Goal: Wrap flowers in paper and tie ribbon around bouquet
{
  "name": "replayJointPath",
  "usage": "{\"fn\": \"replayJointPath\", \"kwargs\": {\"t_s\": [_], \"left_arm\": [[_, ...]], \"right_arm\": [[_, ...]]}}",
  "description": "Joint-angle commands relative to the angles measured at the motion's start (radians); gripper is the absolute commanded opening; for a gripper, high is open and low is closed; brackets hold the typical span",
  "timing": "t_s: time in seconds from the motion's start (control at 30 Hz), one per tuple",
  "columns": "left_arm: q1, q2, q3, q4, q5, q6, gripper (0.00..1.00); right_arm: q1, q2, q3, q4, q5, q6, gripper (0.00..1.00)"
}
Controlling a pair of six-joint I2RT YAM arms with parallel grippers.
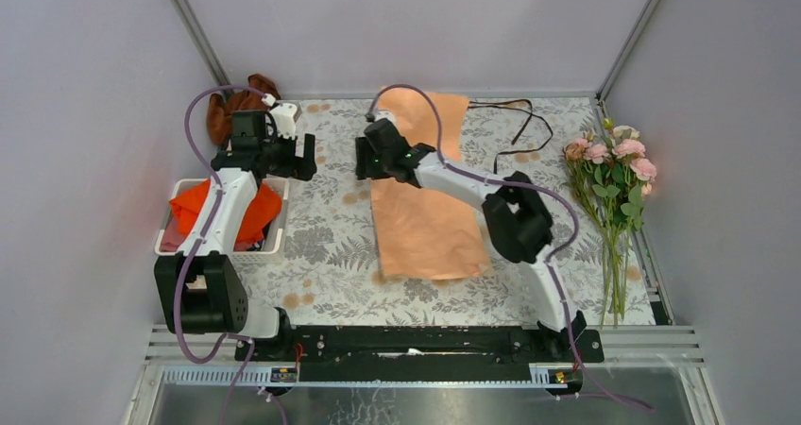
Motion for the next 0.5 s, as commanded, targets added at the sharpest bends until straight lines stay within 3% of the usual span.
{"fn": "replayJointPath", "kwargs": {"t_s": [0.0,0.1,0.27,0.33,0.47], "left_arm": [[-0.001,0.004,0.004,-0.031,-0.061,0.075,0.99],[-0.003,0.005,-0.010,-0.055,-0.050,0.113,0.99],[-0.049,0.015,-0.029,-0.152,0.044,0.188,0.99],[-0.132,0.018,-0.032,-0.205,0.064,0.213,0.99],[-0.340,0.002,-0.082,-0.243,0.075,0.240,0.99]], "right_arm": [[0.009,0.058,0.299,-0.145,-0.151,-0.024,0.68],[-0.007,-0.061,0.235,-0.250,-0.096,-0.117,0.78],[-0.172,-0.419,-0.285,-0.182,-0.259,-0.069,0.81],[-0.246,-0.529,-0.462,-0.193,-0.276,-0.034,0.81],[-0.275,-0.703,-0.712,-0.254,-0.284,0.009,0.79]]}}
